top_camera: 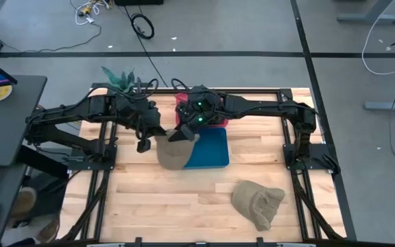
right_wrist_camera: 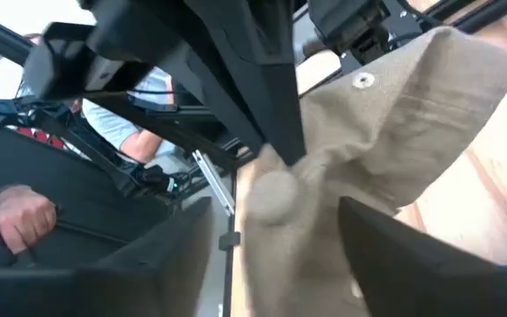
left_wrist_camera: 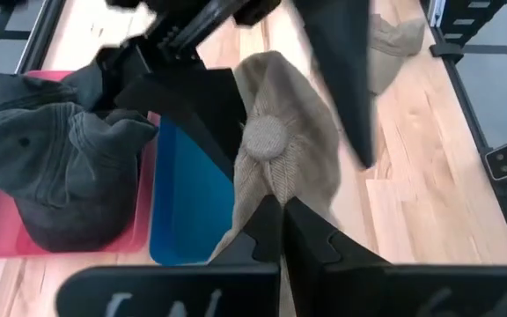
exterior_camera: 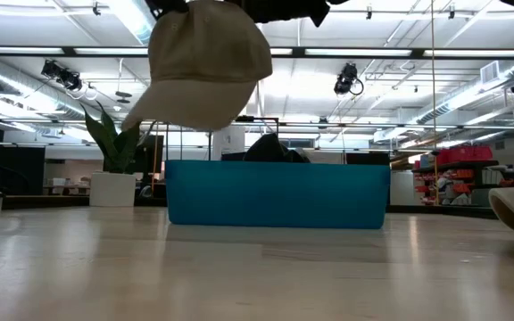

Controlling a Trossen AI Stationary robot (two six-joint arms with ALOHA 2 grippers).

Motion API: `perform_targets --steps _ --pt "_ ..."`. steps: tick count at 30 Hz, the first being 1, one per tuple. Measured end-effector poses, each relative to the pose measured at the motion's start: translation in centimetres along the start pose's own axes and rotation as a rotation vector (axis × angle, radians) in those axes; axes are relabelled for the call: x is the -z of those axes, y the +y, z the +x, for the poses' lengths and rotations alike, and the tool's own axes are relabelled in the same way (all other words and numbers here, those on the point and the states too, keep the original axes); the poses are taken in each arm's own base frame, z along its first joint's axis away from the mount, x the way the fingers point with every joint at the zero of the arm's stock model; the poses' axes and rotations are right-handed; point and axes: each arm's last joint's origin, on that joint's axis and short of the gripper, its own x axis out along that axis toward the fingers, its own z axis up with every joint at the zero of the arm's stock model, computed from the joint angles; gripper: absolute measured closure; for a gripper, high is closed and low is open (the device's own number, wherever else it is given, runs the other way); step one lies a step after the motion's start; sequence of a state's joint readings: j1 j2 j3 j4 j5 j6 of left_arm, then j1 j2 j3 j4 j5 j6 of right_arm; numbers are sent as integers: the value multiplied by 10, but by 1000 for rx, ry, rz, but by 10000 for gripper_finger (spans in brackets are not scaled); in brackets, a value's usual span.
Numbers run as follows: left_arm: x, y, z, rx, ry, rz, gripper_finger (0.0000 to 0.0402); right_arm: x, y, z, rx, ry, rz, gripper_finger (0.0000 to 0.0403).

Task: Pick & Place hat
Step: Put the top brown cap into the blue bin

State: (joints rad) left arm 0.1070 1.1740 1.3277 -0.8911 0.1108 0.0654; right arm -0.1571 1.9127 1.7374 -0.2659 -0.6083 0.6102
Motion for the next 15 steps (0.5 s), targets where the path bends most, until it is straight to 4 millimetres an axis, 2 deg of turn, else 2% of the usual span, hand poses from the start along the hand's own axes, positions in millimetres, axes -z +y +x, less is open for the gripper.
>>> perform_targets --steps 9,15 --pt "0 0 0 -16 -1 26 399 0 0 1 -24 15 9 382" --pt "0 4 0 -135 4 28 358 0 -1 0 -21 12 32 397"
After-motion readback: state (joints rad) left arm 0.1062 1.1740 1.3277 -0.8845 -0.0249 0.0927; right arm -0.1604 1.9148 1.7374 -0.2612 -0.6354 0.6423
